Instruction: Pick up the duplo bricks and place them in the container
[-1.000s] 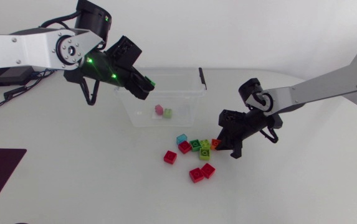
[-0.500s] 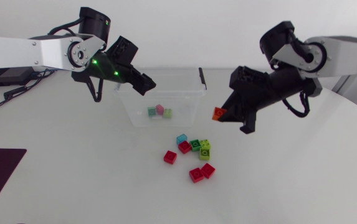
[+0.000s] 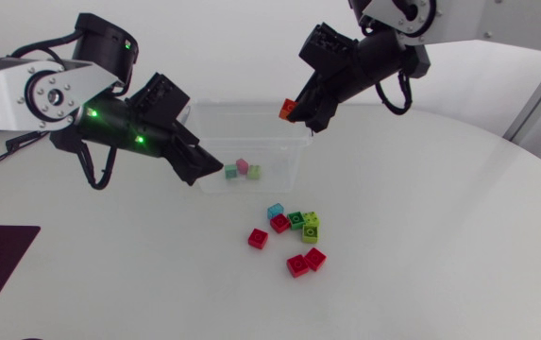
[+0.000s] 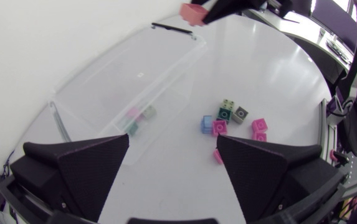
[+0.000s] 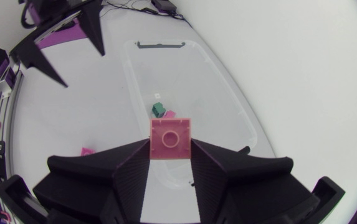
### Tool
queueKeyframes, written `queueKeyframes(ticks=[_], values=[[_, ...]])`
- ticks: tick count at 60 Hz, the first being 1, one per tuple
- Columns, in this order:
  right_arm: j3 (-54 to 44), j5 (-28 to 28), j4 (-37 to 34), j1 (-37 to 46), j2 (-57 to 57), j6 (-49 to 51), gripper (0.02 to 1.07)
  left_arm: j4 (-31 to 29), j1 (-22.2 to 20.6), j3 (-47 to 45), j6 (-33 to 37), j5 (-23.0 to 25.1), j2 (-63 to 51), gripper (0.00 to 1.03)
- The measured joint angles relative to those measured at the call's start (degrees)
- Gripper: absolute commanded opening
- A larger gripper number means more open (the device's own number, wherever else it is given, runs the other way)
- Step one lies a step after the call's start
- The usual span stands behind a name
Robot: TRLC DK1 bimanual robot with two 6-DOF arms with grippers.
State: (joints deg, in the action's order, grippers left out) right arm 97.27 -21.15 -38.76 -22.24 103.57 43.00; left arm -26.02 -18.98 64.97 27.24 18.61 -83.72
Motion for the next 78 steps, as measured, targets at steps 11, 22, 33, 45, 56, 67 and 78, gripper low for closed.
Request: queueKeyframes(ticks=[11, 22, 33, 45, 56, 67, 78], values=[[7.7, 0.2, 0.2, -0.7, 7.1, -2.0, 0.21, -1.1, -2.5, -4.0, 1.5, 0.1, 0.7, 0.99], [16.1, 0.4, 0.4, -0.9, 14.8, -3.7, 0.21, -1.6, -6.0, -5.2, 1.6, 0.2, -2.8, 0.99], [21.8, 1.5, 0.9, -0.9, 21.0, -4.7, 0.86, -1.6, -9.0, -5.2, 1.2, -1.4, -9.1, 0.99], [21.9, 3.3, 4.4, -0.8, 21.7, -8.0, 1.03, -2.3, -12.8, -3.9, -3.4, -7.2, -16.1, 0.98], [7.8, 4.7, 11.5, -0.3, 11.0, -9.3, 1.03, -4.7, -16.6, 1.3, -8.9, -11.2, -20.8, 0.96], [-9.8, 4.9, 18.2, 1.2, -3.8, -10.7, 1.03, -5.7, -19.1, 6.8, -14.2, -16.0, -27.0, 0.91], [-26.5, 4.9, 21.3, 2.4, -16.7, -10.9, 1.02, -6.5, -20.1, 8.7, -18.6, -18.0, -29.9, 0.70]])
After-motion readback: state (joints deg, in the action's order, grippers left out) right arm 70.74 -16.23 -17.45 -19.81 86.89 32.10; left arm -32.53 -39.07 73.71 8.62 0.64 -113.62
